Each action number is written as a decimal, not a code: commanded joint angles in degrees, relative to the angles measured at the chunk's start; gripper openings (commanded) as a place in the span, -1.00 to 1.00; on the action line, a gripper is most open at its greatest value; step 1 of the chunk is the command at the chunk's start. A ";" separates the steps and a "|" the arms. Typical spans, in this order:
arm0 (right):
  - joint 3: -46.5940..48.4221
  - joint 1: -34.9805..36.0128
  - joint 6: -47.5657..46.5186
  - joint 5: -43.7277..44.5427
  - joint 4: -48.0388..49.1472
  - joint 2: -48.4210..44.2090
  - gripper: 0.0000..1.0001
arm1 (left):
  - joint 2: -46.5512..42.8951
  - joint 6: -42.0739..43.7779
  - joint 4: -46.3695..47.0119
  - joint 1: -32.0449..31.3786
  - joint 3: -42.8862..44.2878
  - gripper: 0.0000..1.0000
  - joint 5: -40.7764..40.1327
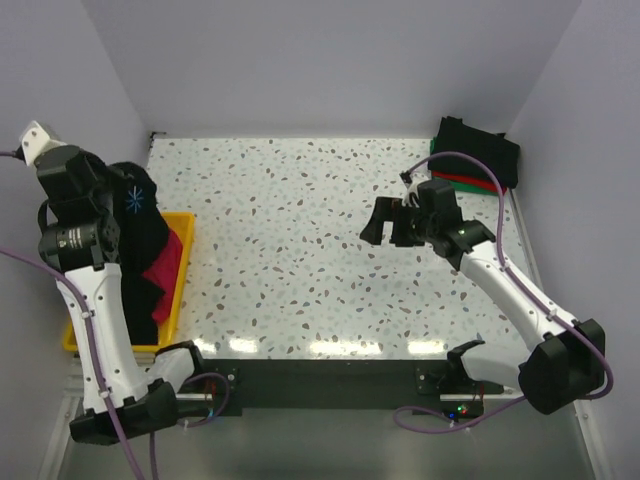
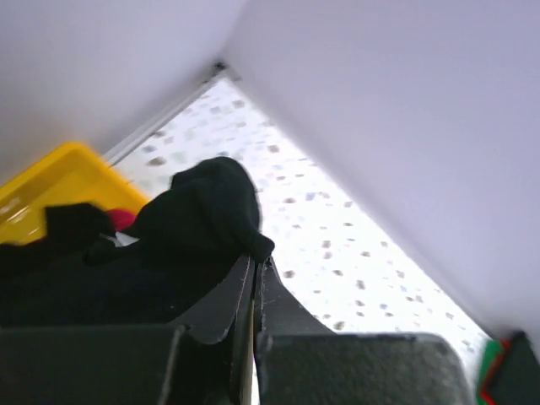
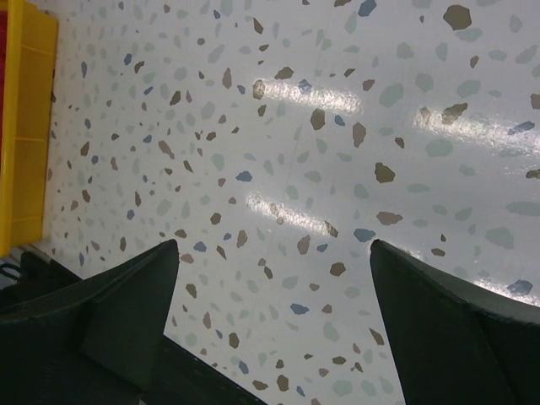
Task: Fold and stack the t-shirts
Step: Grab the tshirt from the pile, then move the tshirt to the center of the board
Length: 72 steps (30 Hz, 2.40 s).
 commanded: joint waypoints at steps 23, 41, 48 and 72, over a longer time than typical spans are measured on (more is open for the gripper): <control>6.33 0.09 2.54 1.67 0.03 -5.51 0.98 | 23.80 5.31 11.93 -55.26 21.57 -1.00 7.65; -4.92 0.00 3.60 7.21 -1.11 -10.26 0.98 | 25.67 0.66 22.30 -56.25 -5.82 0.00 9.33; -7.03 0.00 2.54 10.11 1.07 -7.89 0.97 | 10.57 -4.53 18.18 -43.76 -26.06 0.01 5.12; -11.42 0.09 0.87 17.15 5.13 -2.96 0.98 | 16.79 -5.94 24.50 -38.74 -38.90 0.01 0.96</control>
